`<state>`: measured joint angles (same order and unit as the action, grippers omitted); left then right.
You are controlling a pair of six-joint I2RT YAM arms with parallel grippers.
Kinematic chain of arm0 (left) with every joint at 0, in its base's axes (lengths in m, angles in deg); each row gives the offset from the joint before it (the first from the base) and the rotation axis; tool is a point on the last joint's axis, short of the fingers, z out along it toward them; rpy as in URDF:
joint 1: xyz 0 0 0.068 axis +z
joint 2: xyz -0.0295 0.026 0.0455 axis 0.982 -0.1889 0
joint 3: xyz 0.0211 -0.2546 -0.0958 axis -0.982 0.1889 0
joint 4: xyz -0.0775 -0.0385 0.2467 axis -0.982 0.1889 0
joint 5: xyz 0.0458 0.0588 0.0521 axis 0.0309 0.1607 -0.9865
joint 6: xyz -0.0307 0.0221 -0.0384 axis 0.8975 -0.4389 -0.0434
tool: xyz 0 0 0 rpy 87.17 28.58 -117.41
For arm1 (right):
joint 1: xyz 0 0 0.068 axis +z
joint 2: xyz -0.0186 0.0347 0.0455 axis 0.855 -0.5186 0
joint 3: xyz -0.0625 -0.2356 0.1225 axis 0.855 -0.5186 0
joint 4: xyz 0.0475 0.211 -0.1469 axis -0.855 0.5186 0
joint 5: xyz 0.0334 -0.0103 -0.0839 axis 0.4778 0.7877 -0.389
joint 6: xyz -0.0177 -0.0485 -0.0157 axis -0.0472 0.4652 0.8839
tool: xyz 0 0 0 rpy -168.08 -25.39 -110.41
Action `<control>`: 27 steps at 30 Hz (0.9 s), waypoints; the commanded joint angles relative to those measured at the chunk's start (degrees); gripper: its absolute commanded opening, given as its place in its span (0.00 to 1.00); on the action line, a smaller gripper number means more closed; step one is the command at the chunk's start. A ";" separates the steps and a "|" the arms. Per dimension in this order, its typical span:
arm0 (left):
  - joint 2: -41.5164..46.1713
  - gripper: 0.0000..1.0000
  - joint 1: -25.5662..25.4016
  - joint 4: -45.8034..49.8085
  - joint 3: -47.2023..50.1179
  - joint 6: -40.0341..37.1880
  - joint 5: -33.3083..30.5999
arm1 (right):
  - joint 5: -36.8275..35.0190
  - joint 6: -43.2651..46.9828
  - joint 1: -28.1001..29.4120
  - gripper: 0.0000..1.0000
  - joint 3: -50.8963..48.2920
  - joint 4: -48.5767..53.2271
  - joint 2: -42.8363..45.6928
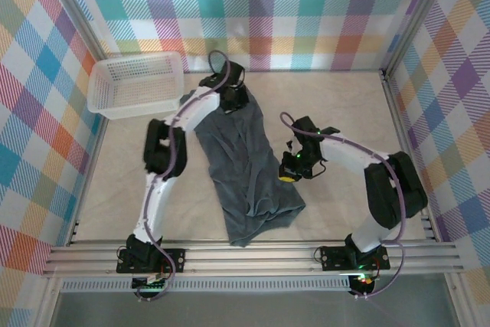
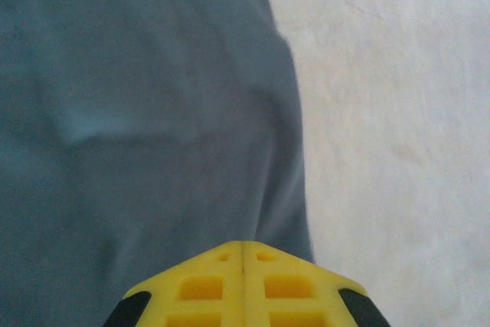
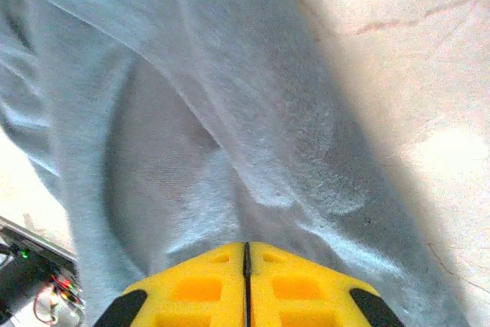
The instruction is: Fold the inside-out t-shirt
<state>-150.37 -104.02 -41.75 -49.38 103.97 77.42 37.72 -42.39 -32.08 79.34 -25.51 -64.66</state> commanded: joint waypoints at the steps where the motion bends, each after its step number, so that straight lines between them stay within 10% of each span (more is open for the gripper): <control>1: 14.57 0.00 2.31 -2.16 13.43 -4.67 -8.09 | 0.02 0.12 -0.09 0.09 -0.15 -2.22 0.21; 10: 17.12 0.00 8.39 -1.36 26.64 -6.51 -14.83 | 8.02 0.76 0.31 0.09 -2.42 -8.73 -0.88; 16: 5.62 0.00 8.05 -4.76 18.44 -7.20 -7.48 | 8.34 0.18 0.39 0.11 -3.66 -9.63 -0.19; 27: -19.53 0.00 0.25 10.39 -9.79 -7.30 -17.58 | 2.88 -4.35 0.39 0.23 -3.07 -9.45 0.89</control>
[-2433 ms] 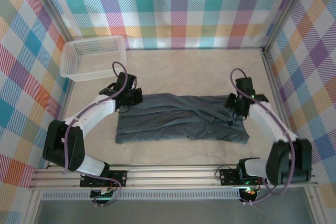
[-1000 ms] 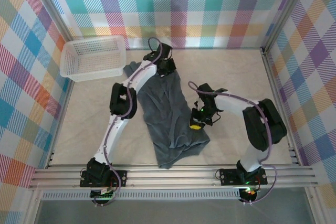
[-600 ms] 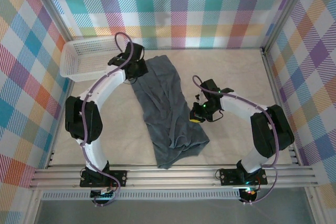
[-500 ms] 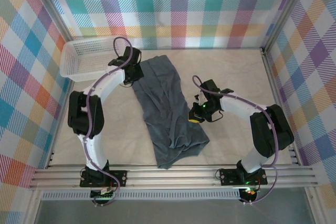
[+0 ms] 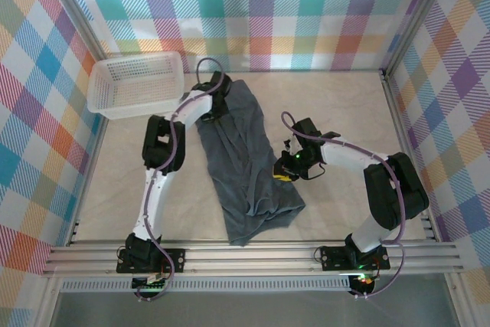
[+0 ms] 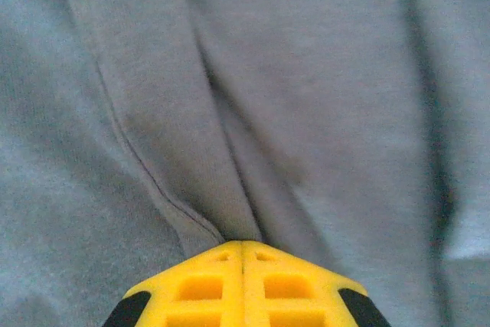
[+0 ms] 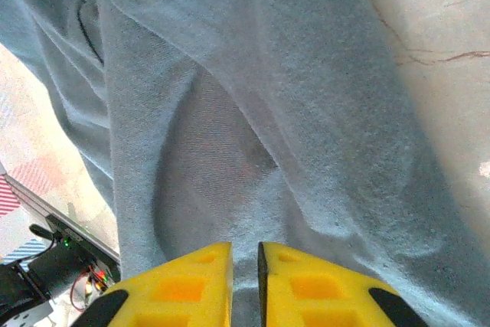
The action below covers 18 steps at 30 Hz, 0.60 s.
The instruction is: Fold the inside-out t-shirt
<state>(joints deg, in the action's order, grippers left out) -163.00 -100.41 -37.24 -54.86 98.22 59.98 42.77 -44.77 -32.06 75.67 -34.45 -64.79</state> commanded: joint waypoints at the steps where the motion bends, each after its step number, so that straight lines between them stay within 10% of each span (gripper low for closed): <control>1: -8.18 0.00 -3.64 4.54 -5.73 -1.05 1.54 | -3.26 -2.48 0.37 0.25 0.75 -0.52 0.99; 14: -13.52 0.01 -1.93 -7.12 -24.54 3.06 13.12 | -6.52 -6.79 0.36 0.21 5.99 -3.82 -13.55; 18: -0.86 0.23 -1.49 -11.18 -13.83 0.23 14.01 | -4.00 -4.66 0.29 0.22 5.75 -3.35 -7.22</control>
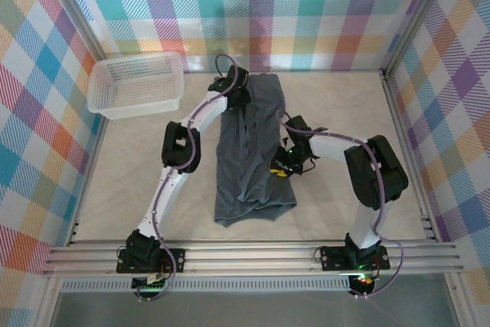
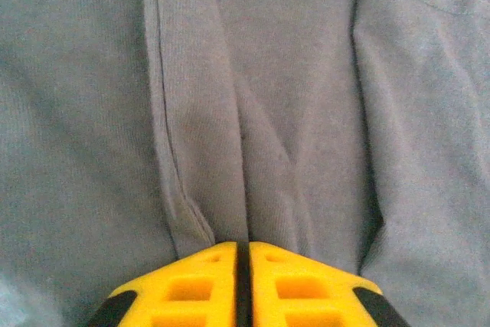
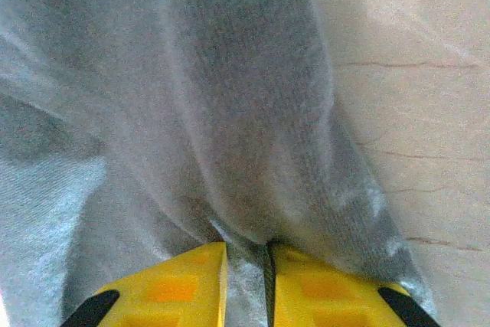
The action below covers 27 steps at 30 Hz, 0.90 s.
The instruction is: Fold the inside-out t-shirt
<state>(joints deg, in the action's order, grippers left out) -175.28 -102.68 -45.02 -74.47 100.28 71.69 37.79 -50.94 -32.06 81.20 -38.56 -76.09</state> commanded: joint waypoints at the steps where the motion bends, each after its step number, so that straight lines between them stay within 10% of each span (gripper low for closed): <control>1: 15.68 0.27 0.81 -5.69 11.01 -2.10 2.46 | -0.93 1.51 0.26 0.23 -0.60 1.69 6.73; 8: 48.70 0.41 1.42 -21.61 53.40 0.11 2.52 | -5.30 1.47 -2.64 0.51 -16.65 -0.60 26.38; 16: 72.85 0.46 1.26 -20.45 82.38 3.06 3.07 | 6.41 10.76 -1.45 0.54 -19.60 -2.73 18.03; 20: 77.86 0.48 -0.13 -18.41 90.23 4.87 5.11 | 7.26 9.44 -0.24 0.46 -18.50 -4.58 13.76; 24: 81.08 0.49 -2.78 -12.45 94.74 7.89 8.98 | 6.99 7.35 -0.22 0.11 -19.14 -3.08 17.17; 27: 83.85 0.49 -4.63 -9.23 99.52 13.10 14.10 | 4.70 4.18 -0.22 0.03 -22.29 0.07 24.73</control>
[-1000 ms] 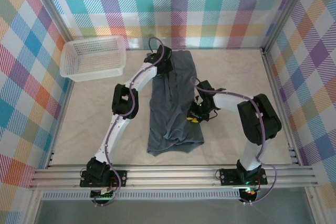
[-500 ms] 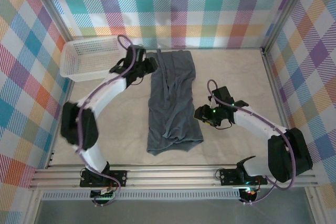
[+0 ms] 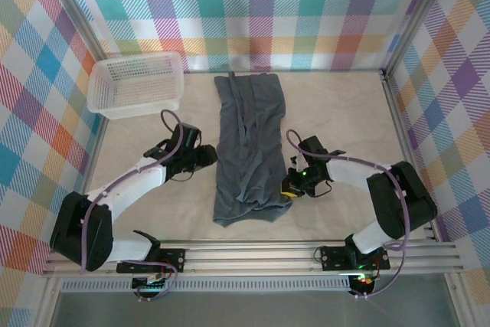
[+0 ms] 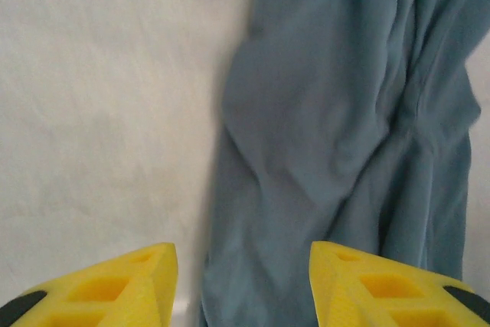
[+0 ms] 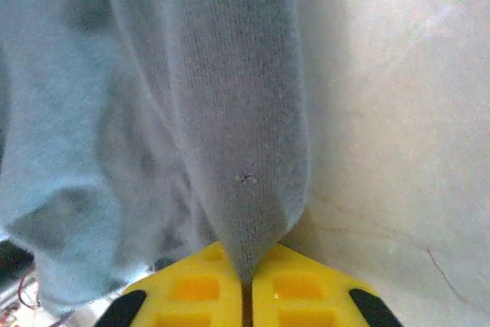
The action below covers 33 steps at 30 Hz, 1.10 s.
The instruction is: Fold the inside-out t-shirt
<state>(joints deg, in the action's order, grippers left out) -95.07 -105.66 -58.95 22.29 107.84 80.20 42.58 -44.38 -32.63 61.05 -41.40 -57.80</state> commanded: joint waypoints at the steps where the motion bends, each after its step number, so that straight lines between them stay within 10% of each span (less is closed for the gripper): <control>1: 4.68 0.49 -2.40 5.63 4.17 6.73 6.78 | -0.19 -3.47 0.35 0.00 -3.60 3.63 9.00; 13: 5.43 0.46 -9.13 7.82 12.55 8.70 21.27 | 1.05 -8.80 0.58 0.00 -10.21 5.85 20.52; 28: -3.60 0.40 -12.97 -0.35 12.21 9.61 18.29 | -1.14 -8.61 0.64 0.00 -10.18 5.48 18.65; 33: -2.03 0.13 -13.09 -2.35 12.56 10.31 18.49 | -1.18 -8.77 0.66 0.00 -10.87 5.14 18.38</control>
<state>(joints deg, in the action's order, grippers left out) -98.32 -117.85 -59.06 34.18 117.37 98.64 41.51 -52.05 -32.41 50.16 -36.48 -39.07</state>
